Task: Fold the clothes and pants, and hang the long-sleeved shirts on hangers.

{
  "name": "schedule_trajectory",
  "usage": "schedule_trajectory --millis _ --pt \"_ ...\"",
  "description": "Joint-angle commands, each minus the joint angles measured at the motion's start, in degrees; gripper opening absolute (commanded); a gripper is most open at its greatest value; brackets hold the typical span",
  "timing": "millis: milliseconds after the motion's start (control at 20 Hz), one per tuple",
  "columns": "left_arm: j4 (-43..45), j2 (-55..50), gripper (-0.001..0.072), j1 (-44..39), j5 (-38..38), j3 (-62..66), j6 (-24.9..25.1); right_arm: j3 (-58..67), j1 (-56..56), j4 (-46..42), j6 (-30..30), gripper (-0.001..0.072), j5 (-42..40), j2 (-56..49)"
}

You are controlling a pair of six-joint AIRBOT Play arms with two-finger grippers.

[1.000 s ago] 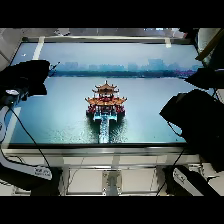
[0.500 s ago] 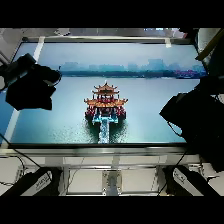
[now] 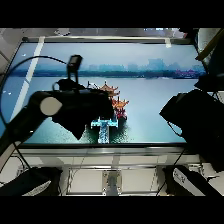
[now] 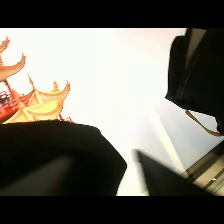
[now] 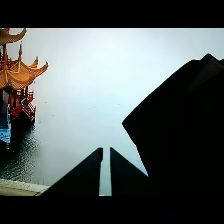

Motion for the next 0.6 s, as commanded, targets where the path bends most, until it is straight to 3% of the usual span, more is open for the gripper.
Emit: schedule_trajectory --millis 0,150,350,450,550 --pt "1.75 -1.38 0.0703 -0.5 6.69 0.13 -0.02 -0.31 0.04 5.16 -0.11 0.0212 -0.48 -1.73" --pt "1.75 1.95 0.0703 13.79 2.08 0.35 -0.04 -4.09 0.04 11.41 -0.35 0.0307 -0.31 -2.86" --pt "3.98 2.6 0.0701 33.97 -21.94 -1.64 0.0 -19.06 4.61 19.8 -2.08 0.0343 -2.82 -2.99" --pt "7.23 2.6 0.0701 40.83 -24.61 -6.19 -0.04 -26.32 11.3 21.18 -2.34 0.035 -12.63 -3.04" --pt "5.03 2.58 0.0701 45.99 -22.73 -10.97 -0.04 -30.73 19.54 21.22 -2.67 0.035 -27.69 -4.72"
